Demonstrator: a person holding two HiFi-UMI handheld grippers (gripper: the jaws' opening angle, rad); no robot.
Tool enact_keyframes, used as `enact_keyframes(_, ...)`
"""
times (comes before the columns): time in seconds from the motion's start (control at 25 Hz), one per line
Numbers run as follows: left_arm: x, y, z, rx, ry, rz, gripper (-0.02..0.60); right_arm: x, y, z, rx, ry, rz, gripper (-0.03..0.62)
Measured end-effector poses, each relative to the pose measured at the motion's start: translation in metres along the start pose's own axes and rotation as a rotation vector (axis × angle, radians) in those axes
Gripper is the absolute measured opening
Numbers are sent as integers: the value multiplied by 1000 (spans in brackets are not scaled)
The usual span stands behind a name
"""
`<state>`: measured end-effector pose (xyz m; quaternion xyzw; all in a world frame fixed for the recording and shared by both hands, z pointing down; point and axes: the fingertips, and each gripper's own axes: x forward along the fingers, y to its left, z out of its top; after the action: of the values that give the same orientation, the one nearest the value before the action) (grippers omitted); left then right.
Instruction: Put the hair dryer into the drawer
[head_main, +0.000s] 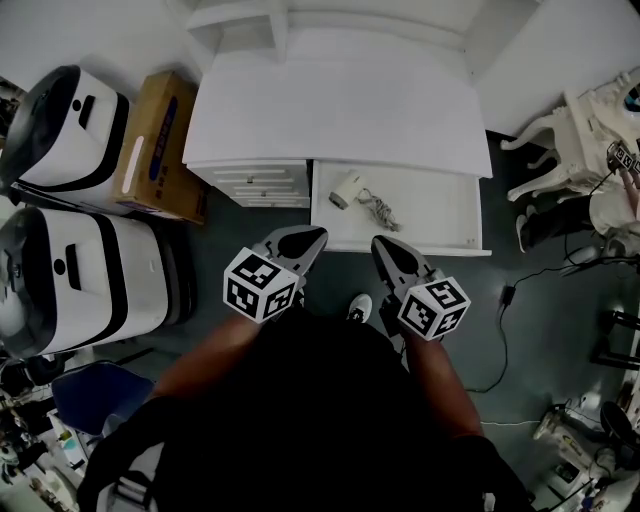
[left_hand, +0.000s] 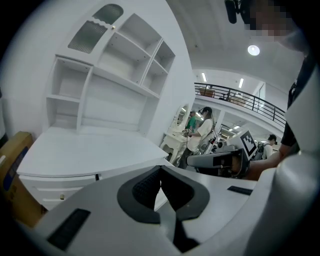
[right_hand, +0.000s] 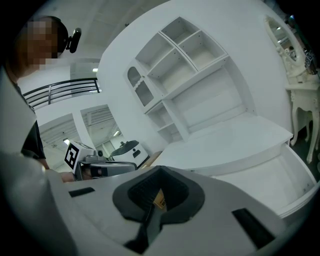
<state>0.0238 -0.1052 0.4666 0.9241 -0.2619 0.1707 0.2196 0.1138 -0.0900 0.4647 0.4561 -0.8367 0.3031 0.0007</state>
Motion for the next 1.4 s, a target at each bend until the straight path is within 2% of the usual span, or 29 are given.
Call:
enact_keyframes(0.6,-5,-1,6,23,-8,-32,9,-4,3,-3,-12,-4,-43,25)
enact_keyframes(1.4,-16,-5,-2,17,-13,-29,9,-6,11,-12,-33,2,-53,25)
